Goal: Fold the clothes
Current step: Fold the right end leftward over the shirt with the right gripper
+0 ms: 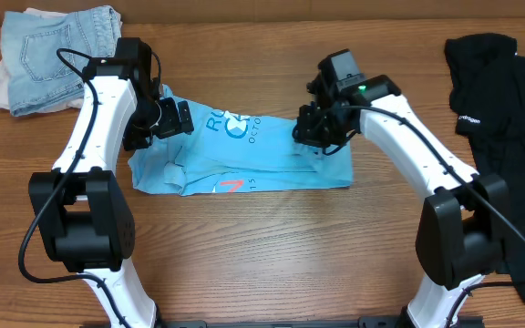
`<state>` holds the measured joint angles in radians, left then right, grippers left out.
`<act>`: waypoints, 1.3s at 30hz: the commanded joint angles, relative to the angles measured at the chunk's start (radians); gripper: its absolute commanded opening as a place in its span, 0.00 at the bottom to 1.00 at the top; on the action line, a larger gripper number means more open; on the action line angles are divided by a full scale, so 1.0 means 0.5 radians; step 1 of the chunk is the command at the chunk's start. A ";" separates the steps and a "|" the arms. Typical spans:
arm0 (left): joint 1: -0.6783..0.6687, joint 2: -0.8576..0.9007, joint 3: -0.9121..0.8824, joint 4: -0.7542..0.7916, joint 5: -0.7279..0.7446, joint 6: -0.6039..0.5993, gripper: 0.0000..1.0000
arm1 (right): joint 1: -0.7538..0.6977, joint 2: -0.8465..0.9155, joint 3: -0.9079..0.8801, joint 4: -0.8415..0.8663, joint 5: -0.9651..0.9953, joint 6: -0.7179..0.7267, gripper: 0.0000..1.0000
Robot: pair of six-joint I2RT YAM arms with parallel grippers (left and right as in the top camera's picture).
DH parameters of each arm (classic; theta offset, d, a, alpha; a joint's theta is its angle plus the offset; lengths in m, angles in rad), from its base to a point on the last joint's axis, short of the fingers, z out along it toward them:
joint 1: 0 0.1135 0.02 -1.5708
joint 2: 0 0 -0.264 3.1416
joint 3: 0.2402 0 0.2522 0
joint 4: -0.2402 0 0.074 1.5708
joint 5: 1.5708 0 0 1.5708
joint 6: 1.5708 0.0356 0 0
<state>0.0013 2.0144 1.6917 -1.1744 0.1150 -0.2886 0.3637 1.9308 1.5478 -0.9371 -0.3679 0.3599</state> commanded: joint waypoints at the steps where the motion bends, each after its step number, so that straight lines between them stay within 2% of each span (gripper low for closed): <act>1: 0.008 0.014 0.021 0.003 -0.020 0.008 1.00 | 0.078 0.003 0.001 0.021 -0.053 0.077 0.10; 14: 0.008 0.014 0.021 0.002 -0.020 0.008 1.00 | 0.224 0.003 -0.137 0.185 -0.062 0.181 0.10; 15: 0.008 0.014 0.021 0.002 -0.020 0.008 1.00 | 0.231 0.004 -0.137 0.202 -0.062 0.180 0.19; 16: 0.008 0.014 0.021 0.002 -0.020 0.008 1.00 | 0.240 0.003 -0.137 0.215 -0.062 0.179 0.45; 17: 0.008 0.014 0.021 0.001 -0.020 0.008 1.00 | 0.246 0.003 -0.137 0.225 -0.062 0.179 0.66; 23: 0.008 0.014 0.021 0.002 -0.020 0.008 1.00 | 0.251 0.003 -0.111 0.201 -0.112 0.114 0.84; 29: 0.008 0.014 0.021 -0.002 -0.020 0.008 1.00 | 0.126 0.003 0.051 0.085 -0.105 0.059 0.86; 33: 0.008 0.014 0.021 -0.001 -0.019 0.008 1.00 | 0.062 0.006 0.046 0.092 -0.105 0.059 0.76; 39: 0.007 0.014 0.021 0.008 -0.019 0.008 1.00 | 0.162 0.088 0.045 0.069 -0.105 -0.058 0.79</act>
<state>0.0013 2.0144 1.6917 -1.1740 0.1150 -0.2886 0.3954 1.9423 1.5494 -0.9092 -0.4141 0.3840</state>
